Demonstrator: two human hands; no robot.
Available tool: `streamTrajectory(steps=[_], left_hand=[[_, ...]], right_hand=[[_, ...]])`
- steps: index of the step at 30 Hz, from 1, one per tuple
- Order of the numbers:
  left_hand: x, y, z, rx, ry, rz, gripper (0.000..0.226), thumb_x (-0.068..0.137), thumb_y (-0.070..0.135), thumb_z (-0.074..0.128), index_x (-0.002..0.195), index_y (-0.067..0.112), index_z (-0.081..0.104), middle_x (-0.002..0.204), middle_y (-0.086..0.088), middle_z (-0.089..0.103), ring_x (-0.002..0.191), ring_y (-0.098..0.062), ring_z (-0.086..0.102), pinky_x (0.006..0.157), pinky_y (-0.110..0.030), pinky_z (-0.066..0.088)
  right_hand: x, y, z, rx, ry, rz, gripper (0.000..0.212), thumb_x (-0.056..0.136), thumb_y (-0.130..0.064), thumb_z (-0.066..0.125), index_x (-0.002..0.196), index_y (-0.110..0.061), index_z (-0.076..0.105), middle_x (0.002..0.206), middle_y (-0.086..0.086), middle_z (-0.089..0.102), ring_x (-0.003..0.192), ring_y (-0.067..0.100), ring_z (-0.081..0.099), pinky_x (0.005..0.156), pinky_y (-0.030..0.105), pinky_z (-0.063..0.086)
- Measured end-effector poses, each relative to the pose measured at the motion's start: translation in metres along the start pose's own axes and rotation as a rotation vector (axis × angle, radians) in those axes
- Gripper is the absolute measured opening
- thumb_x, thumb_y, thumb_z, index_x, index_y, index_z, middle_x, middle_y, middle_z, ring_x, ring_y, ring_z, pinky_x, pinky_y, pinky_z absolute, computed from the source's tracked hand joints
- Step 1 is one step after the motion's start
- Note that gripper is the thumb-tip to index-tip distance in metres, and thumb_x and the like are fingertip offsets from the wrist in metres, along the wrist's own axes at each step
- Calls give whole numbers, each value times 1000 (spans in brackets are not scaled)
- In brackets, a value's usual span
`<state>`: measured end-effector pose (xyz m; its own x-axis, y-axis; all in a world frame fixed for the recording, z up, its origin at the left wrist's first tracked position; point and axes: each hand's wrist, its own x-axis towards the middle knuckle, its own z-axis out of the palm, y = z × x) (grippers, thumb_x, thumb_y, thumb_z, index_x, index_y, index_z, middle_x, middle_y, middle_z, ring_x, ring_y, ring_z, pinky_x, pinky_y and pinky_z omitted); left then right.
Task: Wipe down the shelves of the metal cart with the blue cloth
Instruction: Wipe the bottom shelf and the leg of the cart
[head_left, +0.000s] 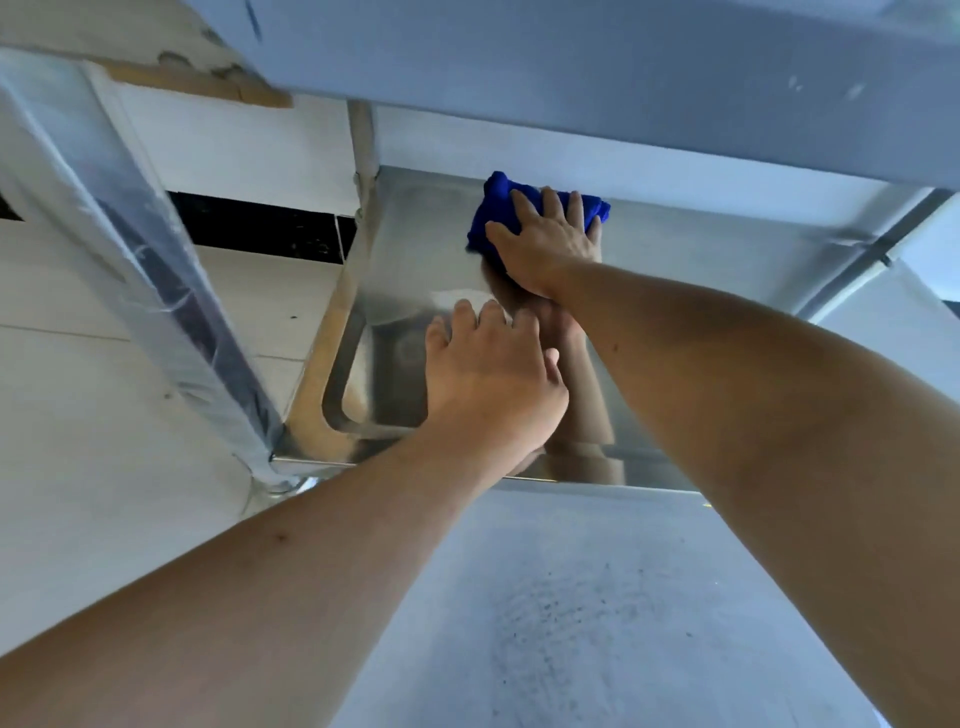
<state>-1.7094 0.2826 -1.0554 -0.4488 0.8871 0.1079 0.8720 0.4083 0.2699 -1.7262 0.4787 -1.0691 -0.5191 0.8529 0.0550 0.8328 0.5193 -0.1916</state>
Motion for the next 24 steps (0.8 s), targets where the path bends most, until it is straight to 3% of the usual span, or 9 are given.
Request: streamTrajectory(steps=[10,17,24], left_hand=[[-1,97,34,18,-30,120,56,92,57,32,135,24,47,145,-8,43,138,-33,31,112,-60,21],[-13,183,67,44,-33,236,60,92,58,28,141,27,42,152,-15,36,141,-41,24,113,-64,12],[-16,196,76,146,8,228,66,91,62,20,142,26,41,150,-19,39,138,-46,28,109,-67,18]], right_hand=[[-10,191,-37,2,16,252,72,85,-66,29,153,-42,25,165,0,19,152,30,0,119,56,4],[-32,293,-64,-5,24,351,65,84,-62,31,145,-41,37,155,1,35,146,28,15,115,55,14],[-59,368,-83,-37,40,451,60,86,-59,29,141,-39,40,153,3,37,146,29,16,115,55,15]])
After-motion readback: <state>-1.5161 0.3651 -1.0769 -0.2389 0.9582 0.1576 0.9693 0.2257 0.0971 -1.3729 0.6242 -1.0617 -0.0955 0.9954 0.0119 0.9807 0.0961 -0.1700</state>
